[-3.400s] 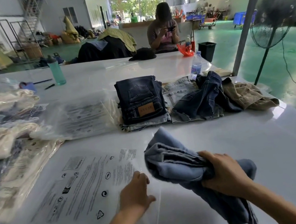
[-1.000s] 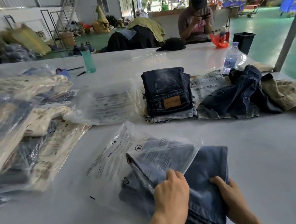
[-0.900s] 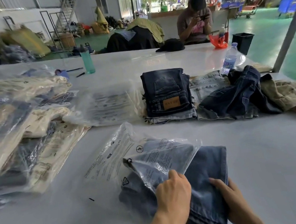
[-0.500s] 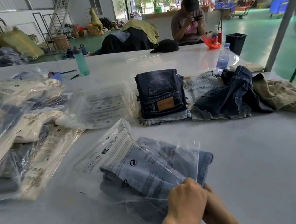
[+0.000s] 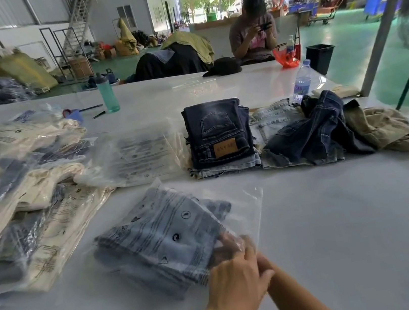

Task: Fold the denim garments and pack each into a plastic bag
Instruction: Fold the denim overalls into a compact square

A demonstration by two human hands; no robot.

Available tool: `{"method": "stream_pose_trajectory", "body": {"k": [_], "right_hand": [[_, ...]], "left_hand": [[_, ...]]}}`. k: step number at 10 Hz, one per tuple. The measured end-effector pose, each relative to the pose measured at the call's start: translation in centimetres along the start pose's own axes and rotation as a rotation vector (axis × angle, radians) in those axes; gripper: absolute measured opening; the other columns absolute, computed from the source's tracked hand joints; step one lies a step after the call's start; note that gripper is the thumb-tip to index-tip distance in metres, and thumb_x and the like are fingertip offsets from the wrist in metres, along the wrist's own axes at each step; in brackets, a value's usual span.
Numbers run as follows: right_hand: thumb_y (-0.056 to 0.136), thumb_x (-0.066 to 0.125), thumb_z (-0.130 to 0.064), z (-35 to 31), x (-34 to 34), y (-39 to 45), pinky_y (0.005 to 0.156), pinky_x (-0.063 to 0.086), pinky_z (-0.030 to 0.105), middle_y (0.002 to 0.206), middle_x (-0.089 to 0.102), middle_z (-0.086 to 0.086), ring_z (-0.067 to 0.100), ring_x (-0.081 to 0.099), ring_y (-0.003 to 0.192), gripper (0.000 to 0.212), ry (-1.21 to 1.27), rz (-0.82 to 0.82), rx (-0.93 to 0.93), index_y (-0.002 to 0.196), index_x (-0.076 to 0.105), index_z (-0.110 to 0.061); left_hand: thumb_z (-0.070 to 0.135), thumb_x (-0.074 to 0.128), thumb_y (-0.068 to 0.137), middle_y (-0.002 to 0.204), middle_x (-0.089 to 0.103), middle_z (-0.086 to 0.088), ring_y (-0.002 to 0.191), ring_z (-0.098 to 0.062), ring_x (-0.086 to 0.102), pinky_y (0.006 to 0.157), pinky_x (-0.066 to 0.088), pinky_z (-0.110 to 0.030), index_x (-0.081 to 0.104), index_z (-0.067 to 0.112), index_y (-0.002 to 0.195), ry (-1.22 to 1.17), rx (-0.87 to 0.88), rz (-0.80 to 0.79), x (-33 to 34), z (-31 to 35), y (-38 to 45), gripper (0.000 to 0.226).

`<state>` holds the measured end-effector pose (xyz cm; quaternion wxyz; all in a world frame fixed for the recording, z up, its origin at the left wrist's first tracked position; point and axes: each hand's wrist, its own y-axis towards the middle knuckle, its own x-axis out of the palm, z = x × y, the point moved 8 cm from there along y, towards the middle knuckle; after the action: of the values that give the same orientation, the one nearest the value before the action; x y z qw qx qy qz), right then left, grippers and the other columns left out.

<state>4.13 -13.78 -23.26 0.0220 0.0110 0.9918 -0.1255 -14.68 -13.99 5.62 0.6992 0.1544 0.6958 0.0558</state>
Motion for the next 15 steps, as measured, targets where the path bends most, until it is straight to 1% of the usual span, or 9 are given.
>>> {"method": "stream_pose_trajectory", "body": {"k": [1,3,6,10,11,12,13,14,15], "right_hand": [[0.094,0.053,-0.001,-14.9,0.2,6.6,0.053,0.055,0.025,0.072,0.065,0.016,0.022,0.064,0.056,0.016,0.111,0.173,0.107,0.088,0.067,0.004],[0.095,0.057,-0.027,-20.8,4.7,10.6,0.105,0.04,0.042,0.14,0.043,0.019,0.031,0.05,0.122,0.07,0.131,0.116,0.034,0.149,0.018,-0.008],[0.089,0.062,0.0,-21.9,4.9,13.0,0.045,0.049,0.021,0.065,0.056,0.014,0.014,0.054,0.044,0.014,0.244,0.181,0.109,0.076,0.059,0.004],[0.089,0.062,0.0,-21.2,4.4,14.6,0.036,0.045,0.018,0.077,0.064,0.014,0.013,0.064,0.044,0.006,0.039,0.07,0.179,0.09,0.058,0.004],[0.087,0.06,0.005,-21.0,4.0,13.8,0.034,0.041,0.015,0.071,0.063,0.013,0.01,0.063,0.041,0.005,0.031,0.071,0.148,0.086,0.06,0.001],[0.086,0.06,0.004,-20.4,3.6,12.5,0.034,0.037,0.014,0.063,0.062,0.01,0.008,0.059,0.038,0.013,0.006,0.014,0.142,0.074,0.059,-0.001],[0.082,0.069,-0.003,-19.2,4.5,10.6,0.034,0.034,0.012,0.056,0.059,0.003,0.004,0.051,0.037,0.011,-0.085,-0.034,0.155,0.073,0.062,-0.004],[0.076,0.069,0.004,-18.7,4.8,9.9,0.042,0.04,0.018,0.056,0.055,0.004,0.013,0.05,0.049,0.009,-0.092,0.032,0.114,0.071,0.064,-0.002],[0.072,0.068,0.007,-18.5,3.5,9.4,0.048,0.044,0.023,0.06,0.058,0.007,0.015,0.053,0.052,0.008,-0.103,0.072,0.127,0.072,0.065,-0.001]], "left_hand": [[0.052,0.043,0.082,0.072,0.065,0.003,0.062,-0.015,0.062,0.049,0.048,-0.021,0.071,0.018,0.091,-0.128,-0.04,0.17,-1.0,-4.4,-0.1,0.046],[0.07,0.028,0.081,0.132,0.058,-0.01,0.112,-0.045,0.058,0.083,0.048,-0.061,0.065,0.03,0.122,0.057,-0.093,-0.171,5.3,-11.4,-2.0,0.068],[0.071,0.049,0.071,0.149,0.037,-0.002,0.145,-0.031,0.01,0.1,0.017,-0.07,0.062,0.041,0.119,0.073,0.226,-0.108,9.3,-9.0,-5.2,0.057],[0.056,0.031,0.085,0.159,0.004,-0.01,0.146,-0.032,-0.002,0.101,0.01,-0.069,0.019,0.016,0.149,0.124,0.209,-0.017,10.9,2.5,-5.7,0.076],[0.031,0.067,0.03,0.113,0.067,-0.015,0.141,-0.039,0.023,0.096,0.034,-0.05,0.072,0.012,0.101,0.017,0.178,-0.17,9.3,4.1,-2.6,0.073],[0.05,0.046,0.083,0.076,0.071,0.003,0.082,-0.012,0.068,0.088,0.042,-0.026,0.07,0.023,0.073,-0.248,0.117,0.035,5.6,1.0,3.4,0.037],[0.066,0.037,0.087,0.154,0.027,0.008,0.142,-0.022,0.027,0.111,0.007,-0.06,0.035,0.04,0.142,-0.076,0.033,-0.279,8.1,-6.0,8.2,0.061],[0.081,0.025,0.08,0.141,-0.044,0.014,0.143,-0.025,-0.022,0.103,-0.005,-0.073,-0.016,0.061,0.135,-0.13,-0.053,-0.604,13.5,-9.0,7.4,0.072],[0.086,0.021,0.075,0.127,-0.058,0.021,0.138,-0.024,-0.033,0.101,-0.002,-0.078,-0.032,0.069,0.116,-0.216,-0.07,-0.59,14.8,-7.6,5.5,0.069]]}}
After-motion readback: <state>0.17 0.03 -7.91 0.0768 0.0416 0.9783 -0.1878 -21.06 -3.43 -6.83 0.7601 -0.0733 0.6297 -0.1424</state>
